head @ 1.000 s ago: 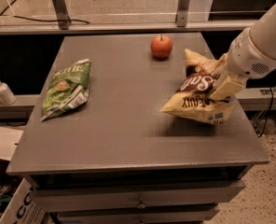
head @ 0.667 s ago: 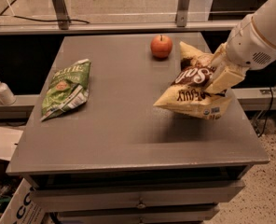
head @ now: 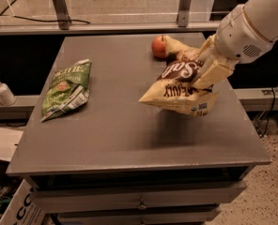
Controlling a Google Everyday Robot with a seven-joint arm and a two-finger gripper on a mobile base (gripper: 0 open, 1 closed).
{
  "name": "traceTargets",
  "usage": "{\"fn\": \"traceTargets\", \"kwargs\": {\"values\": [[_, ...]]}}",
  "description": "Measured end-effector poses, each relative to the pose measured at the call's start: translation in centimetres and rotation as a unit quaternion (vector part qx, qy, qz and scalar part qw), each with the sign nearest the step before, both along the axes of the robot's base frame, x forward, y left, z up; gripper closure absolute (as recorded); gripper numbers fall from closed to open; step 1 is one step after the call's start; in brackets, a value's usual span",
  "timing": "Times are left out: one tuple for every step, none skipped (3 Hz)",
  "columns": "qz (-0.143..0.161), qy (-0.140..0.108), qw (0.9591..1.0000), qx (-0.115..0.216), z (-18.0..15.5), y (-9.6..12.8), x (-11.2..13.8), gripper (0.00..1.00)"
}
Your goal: Move brown chip bag near green jalapeno chip bag
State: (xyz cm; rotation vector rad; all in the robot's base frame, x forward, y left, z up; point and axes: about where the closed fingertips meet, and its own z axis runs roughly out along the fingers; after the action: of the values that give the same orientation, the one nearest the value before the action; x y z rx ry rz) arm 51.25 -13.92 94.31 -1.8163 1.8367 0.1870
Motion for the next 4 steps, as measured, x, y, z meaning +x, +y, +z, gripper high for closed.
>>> {"fn": "traceTargets", "kwargs": {"values": [[0.007, -0.001, 0.9997, 0.022, 0.2, 1.1, 0.1, 1.0], [0.023, -0.003, 0.9971, 0.073, 0.8, 4.3, 0.9, 1.0], [0.037, -0.004, 0.9938, 0.105, 0.9, 7.8, 1.7, 1.0], [0.049, 0.007, 0.9922, 0.114, -0.5, 11.5, 2.4, 1.0]]}}
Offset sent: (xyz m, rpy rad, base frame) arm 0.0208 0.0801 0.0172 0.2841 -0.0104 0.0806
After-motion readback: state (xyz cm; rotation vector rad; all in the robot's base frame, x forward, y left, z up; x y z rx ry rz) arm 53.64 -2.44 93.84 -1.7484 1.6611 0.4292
